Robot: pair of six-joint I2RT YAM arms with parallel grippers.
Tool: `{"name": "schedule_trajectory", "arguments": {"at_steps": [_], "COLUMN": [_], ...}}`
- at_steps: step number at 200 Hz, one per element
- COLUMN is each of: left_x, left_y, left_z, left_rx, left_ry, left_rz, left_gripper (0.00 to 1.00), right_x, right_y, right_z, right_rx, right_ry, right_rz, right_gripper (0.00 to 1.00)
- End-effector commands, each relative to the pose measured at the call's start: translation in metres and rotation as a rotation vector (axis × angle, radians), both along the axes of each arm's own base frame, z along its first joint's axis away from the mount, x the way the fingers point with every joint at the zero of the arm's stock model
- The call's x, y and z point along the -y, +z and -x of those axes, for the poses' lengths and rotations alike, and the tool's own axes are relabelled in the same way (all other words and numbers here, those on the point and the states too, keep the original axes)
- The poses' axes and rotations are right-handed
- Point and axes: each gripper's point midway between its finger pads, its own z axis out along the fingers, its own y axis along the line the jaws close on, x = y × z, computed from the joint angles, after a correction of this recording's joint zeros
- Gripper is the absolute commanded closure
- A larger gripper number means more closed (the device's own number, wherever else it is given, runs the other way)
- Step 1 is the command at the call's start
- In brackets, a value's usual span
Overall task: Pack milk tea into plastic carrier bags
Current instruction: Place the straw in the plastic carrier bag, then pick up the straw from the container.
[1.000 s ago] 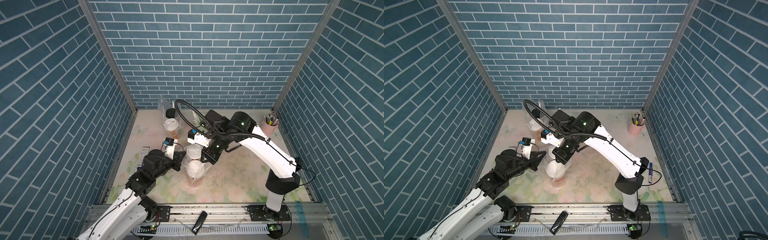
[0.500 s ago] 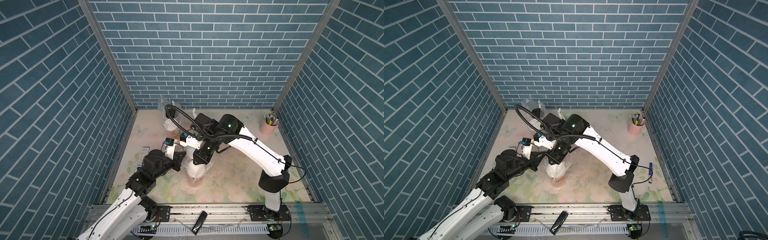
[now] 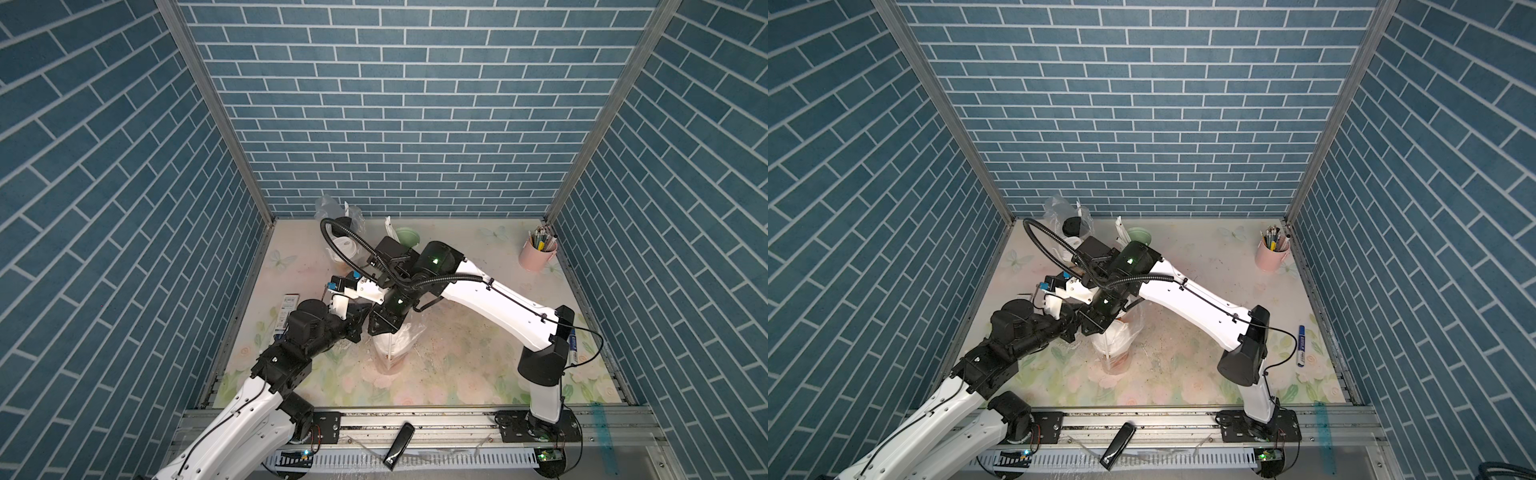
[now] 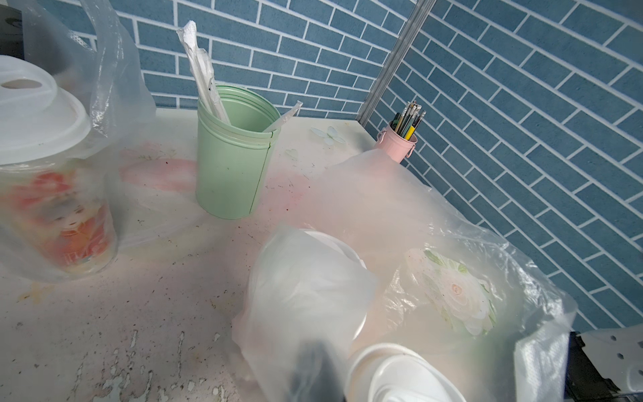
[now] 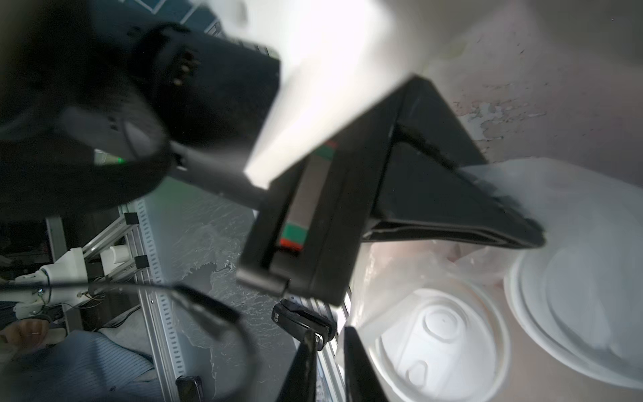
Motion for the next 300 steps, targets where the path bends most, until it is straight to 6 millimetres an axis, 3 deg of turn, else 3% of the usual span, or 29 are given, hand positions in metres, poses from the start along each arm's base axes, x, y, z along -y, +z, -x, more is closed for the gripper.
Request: {"name": "schedule_trajectory", "arguments": {"at_steps": [1,37,62,91,125,157,173,194,234,272,300], "left_x": [0.0,-0.001,-0.002,-0.004,-0.004,-0.004,-0.004,-0.005,-0.006,-0.01,-0.012], "left_y": [0.004,0.003,0.006,0.005,0.006,0.005,0.004,0.003,0.0,-0.002,-0.005], "left_z": [0.001,0.003,0.002,0.001,0.001,0.001,0.001,0.001,0.0,-0.003,-0.005], "left_rx": [0.012,0.001,0.007,0.011,0.012,0.008,0.005,0.003,-0.007,-0.018,-0.025], "left_ry": [-0.009,-0.011,-0.006,0.009,0.009,0.008,0.009,0.012,0.023,0.051,0.07], "left_rz": [-0.008,-0.02,-0.015,-0.018,-0.017,-0.02,-0.021,-0.024,-0.031,-0.046,-0.048], "left_gripper": [1.0,1.0,1.0,1.0,1.0,1.0,1.0,1.0,1.0,1.0,1.0], "right_x": [-0.006,-0.001,0.008,0.021,0.03,0.043,0.055,0.067,0.094,0.119,0.128], "right_y": [0.01,-0.001,0.015,0.034,0.038,0.03,0.033,0.052,0.081,0.056,0.024], "right_z": [0.013,0.015,0.013,0.009,0.01,0.009,-0.011,-0.044,-0.131,-0.207,-0.246], "right_rx": [-0.027,-0.033,0.014,0.083,0.097,0.104,0.192,0.262,0.398,0.496,0.465], "right_ry": [0.016,-0.009,-0.016,-0.024,-0.039,-0.071,-0.148,-0.256,-0.511,-0.691,-0.745], "right_rz": [-0.097,-0.104,-0.128,-0.149,-0.148,-0.121,-0.11,-0.158,-0.256,-0.145,-0.095], "right_gripper": [0.79,0.63,0.49,0.41,0.37,0.46,0.51,0.52,0.52,0.52,0.48]}}
